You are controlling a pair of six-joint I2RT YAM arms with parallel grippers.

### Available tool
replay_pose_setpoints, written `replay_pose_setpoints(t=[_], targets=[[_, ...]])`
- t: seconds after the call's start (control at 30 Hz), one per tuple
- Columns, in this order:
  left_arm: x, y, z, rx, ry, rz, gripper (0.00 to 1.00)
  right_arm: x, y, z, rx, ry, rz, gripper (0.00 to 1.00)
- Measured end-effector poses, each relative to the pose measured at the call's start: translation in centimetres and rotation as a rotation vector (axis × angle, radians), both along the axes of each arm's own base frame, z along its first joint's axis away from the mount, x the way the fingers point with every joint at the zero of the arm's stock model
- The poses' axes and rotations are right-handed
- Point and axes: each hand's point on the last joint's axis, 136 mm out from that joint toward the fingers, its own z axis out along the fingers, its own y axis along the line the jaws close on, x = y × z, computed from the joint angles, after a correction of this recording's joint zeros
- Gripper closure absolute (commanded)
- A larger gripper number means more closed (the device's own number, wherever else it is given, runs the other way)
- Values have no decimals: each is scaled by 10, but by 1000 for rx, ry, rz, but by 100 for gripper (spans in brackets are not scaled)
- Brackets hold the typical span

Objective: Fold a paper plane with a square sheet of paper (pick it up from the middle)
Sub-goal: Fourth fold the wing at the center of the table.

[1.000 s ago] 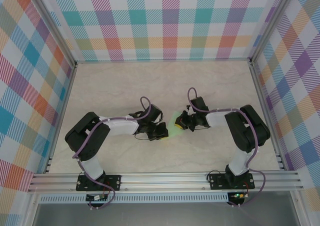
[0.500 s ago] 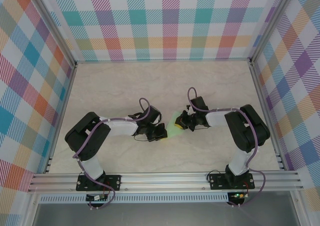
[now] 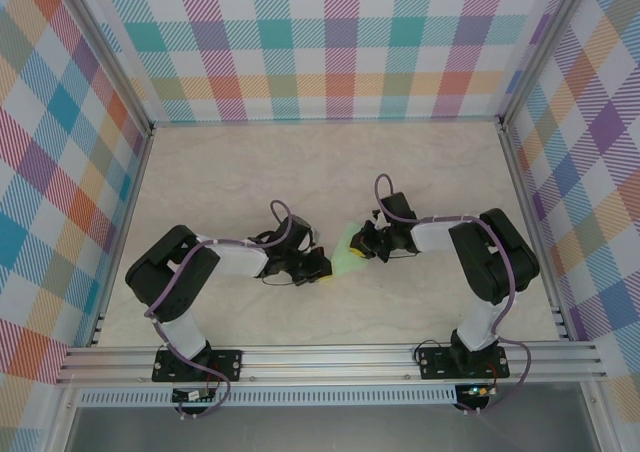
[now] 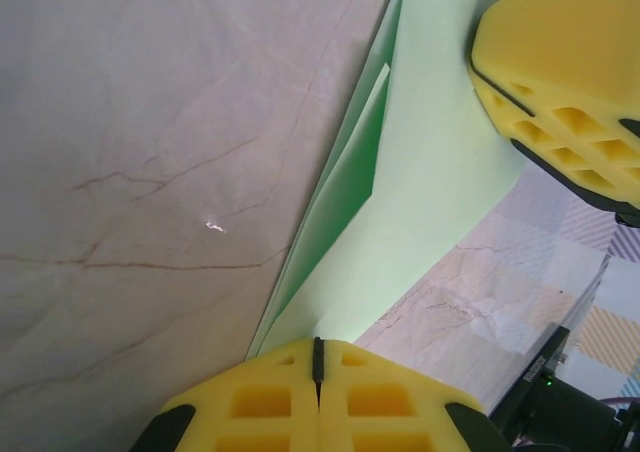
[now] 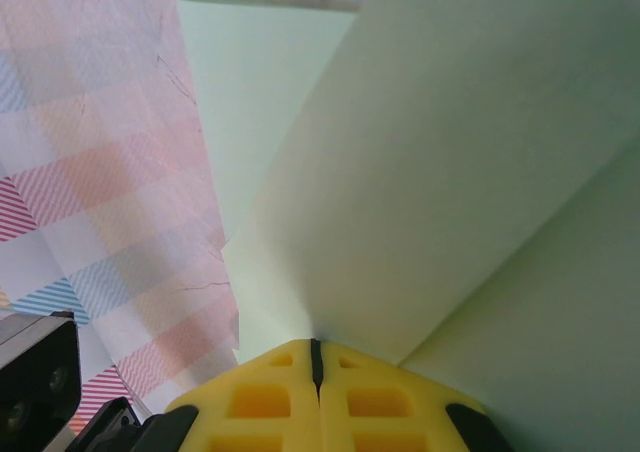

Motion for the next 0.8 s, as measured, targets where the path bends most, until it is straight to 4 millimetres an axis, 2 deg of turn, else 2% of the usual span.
replay_pose_setpoints(t=[0.63, 0.8], targets=[[-13, 26, 3, -22, 16, 47, 95, 1, 1, 0, 1, -2, 0, 97], [-4, 18, 21, -49, -17, 44, 95, 1, 1, 0, 1, -2, 0, 97]])
